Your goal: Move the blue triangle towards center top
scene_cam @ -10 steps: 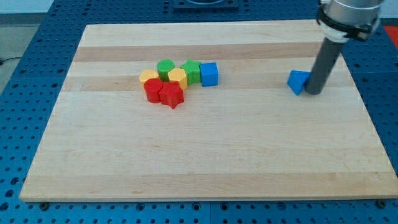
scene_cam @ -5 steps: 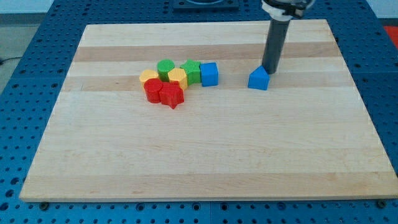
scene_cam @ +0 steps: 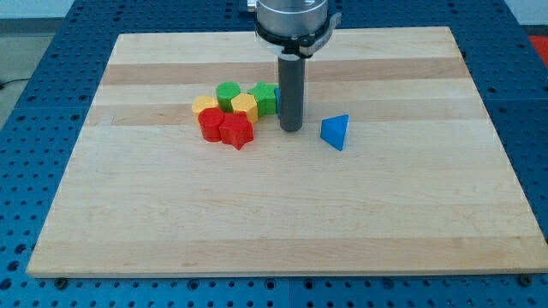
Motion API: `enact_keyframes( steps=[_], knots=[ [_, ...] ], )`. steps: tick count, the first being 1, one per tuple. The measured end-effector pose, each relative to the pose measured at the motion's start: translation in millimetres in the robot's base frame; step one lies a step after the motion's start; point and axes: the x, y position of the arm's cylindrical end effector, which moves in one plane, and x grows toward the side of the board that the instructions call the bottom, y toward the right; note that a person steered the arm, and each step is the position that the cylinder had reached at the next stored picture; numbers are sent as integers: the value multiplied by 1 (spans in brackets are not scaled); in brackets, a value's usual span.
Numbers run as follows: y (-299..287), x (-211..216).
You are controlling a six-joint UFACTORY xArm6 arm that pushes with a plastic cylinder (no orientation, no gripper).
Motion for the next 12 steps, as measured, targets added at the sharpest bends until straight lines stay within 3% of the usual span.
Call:
enact_keyframes(
  steps=[2,4,6,7,8,10,12],
  knots=[
    [96,5],
    [120,17],
    [119,23],
    [85,46],
    [90,85],
    [140,60],
    [140,14]
  ],
)
